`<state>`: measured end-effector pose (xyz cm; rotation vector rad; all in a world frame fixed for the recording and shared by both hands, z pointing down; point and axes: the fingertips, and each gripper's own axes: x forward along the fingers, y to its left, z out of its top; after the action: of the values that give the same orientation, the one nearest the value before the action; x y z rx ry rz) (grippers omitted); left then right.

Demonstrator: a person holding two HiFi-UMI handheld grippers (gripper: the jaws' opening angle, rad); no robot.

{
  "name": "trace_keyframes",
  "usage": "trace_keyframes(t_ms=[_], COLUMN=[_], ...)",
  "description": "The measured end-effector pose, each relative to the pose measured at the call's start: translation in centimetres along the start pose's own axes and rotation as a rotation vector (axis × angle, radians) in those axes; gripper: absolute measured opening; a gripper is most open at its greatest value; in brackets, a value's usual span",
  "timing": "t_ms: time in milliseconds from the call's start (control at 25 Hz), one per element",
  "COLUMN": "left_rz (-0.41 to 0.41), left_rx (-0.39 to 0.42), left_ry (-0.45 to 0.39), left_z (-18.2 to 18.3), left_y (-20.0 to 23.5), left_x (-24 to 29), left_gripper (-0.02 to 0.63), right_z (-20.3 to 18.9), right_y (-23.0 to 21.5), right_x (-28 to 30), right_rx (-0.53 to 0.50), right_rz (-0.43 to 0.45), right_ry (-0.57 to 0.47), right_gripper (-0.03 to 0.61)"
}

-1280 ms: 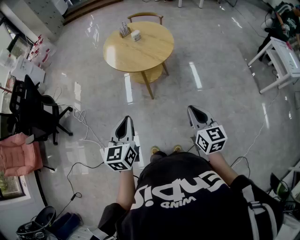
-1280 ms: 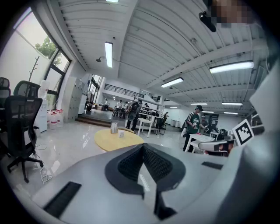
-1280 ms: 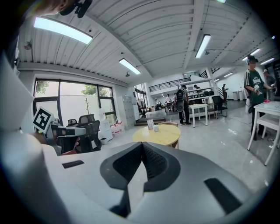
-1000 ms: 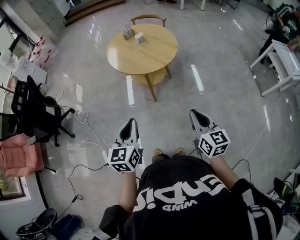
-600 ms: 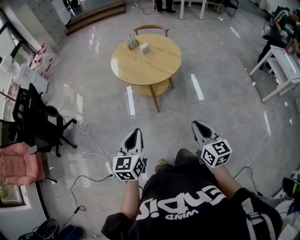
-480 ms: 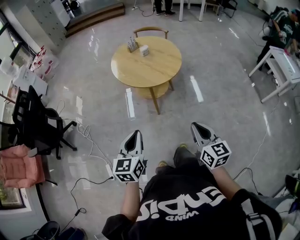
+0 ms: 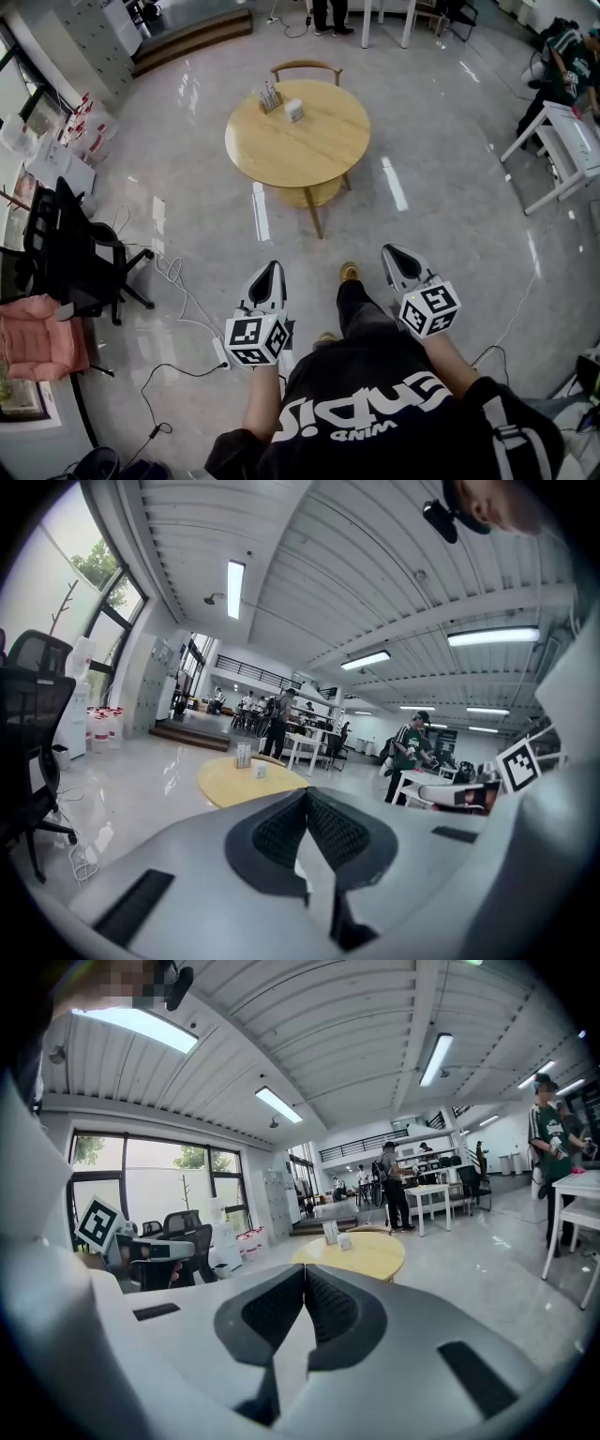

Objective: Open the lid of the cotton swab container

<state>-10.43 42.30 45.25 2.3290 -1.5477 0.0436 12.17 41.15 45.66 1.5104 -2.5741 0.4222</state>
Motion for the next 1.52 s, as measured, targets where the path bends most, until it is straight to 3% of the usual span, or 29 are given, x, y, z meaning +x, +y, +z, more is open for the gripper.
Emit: trace_keyframes(t_ms=[840,1520], left_rz=[0.008,0.033], left_rx=[-0.005,-0.011], left_ry=[0.008,0.006], left_z=[3.3,8.4], left_y=[4.1,6.3], left_x=[9.8,21.9], left_gripper=[0.009,0.009], right_z=[2.7,8.8], right_y=[-5.2,-12.7], right_x=[10.2,21.0], right_rx=[0.039,0.054], right_rz=[0.026,0.083], right_ry=[-0.003,-0.004], right_gripper=[0.002,0.002])
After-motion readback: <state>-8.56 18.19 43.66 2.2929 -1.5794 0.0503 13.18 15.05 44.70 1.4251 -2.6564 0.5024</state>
